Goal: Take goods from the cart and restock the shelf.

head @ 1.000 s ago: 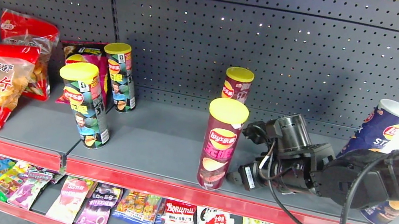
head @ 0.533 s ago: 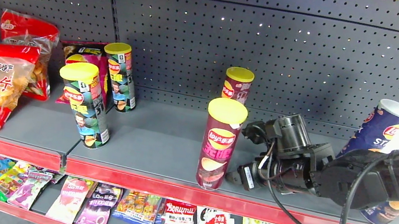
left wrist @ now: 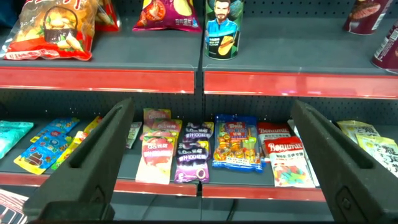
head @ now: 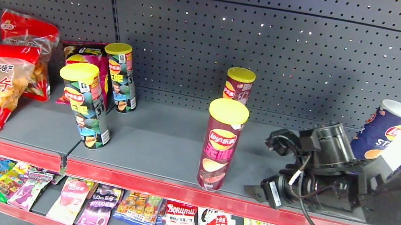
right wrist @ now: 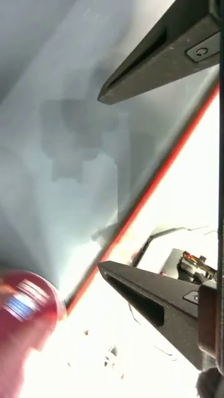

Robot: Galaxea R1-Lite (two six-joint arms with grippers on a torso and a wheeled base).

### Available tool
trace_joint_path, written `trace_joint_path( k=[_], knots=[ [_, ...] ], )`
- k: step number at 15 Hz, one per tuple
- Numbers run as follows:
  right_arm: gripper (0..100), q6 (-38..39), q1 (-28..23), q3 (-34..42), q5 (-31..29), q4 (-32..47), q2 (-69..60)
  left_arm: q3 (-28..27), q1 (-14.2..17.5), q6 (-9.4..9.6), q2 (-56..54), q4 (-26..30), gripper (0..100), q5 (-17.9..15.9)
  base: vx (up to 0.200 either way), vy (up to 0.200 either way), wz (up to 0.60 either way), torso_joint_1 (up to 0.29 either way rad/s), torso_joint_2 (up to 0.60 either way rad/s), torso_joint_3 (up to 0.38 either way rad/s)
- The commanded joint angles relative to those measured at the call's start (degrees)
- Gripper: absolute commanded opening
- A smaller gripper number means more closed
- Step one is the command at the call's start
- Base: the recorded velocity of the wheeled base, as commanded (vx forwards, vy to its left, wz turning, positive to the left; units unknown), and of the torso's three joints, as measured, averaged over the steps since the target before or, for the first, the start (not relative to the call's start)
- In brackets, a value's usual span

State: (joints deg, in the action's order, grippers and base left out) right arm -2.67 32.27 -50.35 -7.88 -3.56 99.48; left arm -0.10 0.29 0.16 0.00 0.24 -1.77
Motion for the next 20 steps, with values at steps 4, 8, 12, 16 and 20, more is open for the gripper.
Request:
trace_joint_path(
  k=[4,8,12,16,20],
  knots=[
    [100,-3.5,-1.7,14.5,4.7,0.0,-26.8,0.0,0.1,0.02,0.0,0.0,100,0.0,0.0,0.0,0.0,0.0,0.0,0.0],
    [100,-3.5,-2.9,17.2,8.0,0.7,-43.6,0.0,0.1,0.02,0.0,0.0,100,0.0,0.0,0.0,0.0,0.0,0.0,0.0],
    [100,-3.2,-7.8,21.3,8.0,0.0,-53.2,0.0,0.1,0.02,0.0,0.0,100,0.0,0.0,0.0,0.0,0.0,0.0,0.0],
    [100,-3.5,-15.0,27.7,9.1,0.0,-64.1,0.0,0.1,0.02,0.0,0.0,100,0.0,0.0,0.0,0.0,0.0,0.0,0.0],
    [100,-3.0,-31.0,34.8,16.4,0.2,-77.0,0.0,0.1,0.02,0.0,0.0,100,0.0,0.0,0.0,0.0,0.0,0.0,0.0]
  ],
)
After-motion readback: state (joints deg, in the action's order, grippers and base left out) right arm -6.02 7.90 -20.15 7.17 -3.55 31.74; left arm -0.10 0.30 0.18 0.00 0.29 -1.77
